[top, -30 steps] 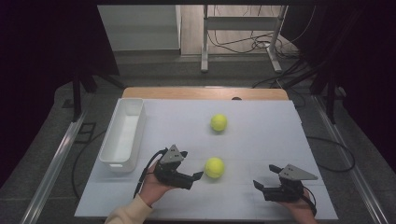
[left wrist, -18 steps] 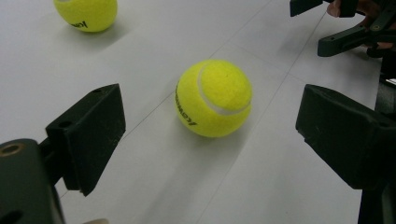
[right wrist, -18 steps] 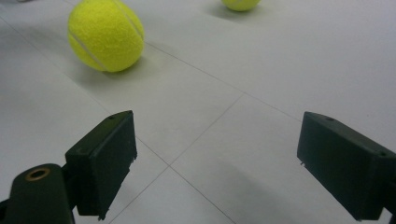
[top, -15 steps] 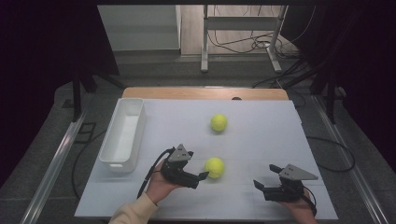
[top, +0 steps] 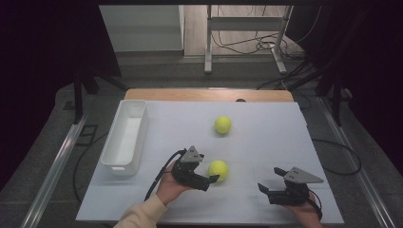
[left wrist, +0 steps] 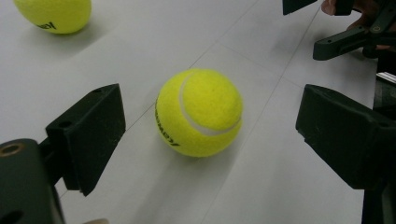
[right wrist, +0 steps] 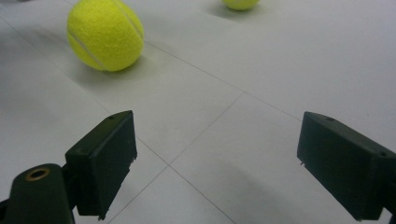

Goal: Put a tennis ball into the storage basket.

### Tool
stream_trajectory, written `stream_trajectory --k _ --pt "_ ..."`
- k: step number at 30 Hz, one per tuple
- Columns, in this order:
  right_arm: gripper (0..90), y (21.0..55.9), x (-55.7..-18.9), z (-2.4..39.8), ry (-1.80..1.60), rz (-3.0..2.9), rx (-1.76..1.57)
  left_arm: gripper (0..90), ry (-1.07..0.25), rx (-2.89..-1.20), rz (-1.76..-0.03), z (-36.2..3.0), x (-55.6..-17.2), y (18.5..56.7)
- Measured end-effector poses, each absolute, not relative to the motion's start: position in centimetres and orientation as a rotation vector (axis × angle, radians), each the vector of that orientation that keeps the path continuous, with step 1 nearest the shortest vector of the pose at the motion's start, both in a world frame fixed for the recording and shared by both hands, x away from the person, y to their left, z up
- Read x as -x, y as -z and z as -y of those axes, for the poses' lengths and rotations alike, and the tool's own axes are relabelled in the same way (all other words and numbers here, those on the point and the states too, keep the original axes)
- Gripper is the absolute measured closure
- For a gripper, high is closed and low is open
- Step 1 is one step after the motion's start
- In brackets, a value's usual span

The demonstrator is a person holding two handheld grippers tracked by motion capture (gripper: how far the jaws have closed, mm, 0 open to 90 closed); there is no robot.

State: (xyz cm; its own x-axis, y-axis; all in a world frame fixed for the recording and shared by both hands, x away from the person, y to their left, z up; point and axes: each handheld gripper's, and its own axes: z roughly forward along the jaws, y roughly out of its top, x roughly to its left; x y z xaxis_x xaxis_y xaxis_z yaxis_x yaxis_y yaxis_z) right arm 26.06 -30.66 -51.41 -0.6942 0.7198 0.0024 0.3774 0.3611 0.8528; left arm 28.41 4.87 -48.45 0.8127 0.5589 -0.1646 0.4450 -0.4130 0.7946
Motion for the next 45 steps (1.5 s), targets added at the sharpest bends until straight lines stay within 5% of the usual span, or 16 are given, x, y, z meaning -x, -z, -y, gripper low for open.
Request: stream_trajectory --k 45 --pt "12.4 51.5 -26.1 30.7 -1.249 -2.267 -0.961 8.3 -0.097 -2.205 -0.766 -0.8 -31.4 51.7"
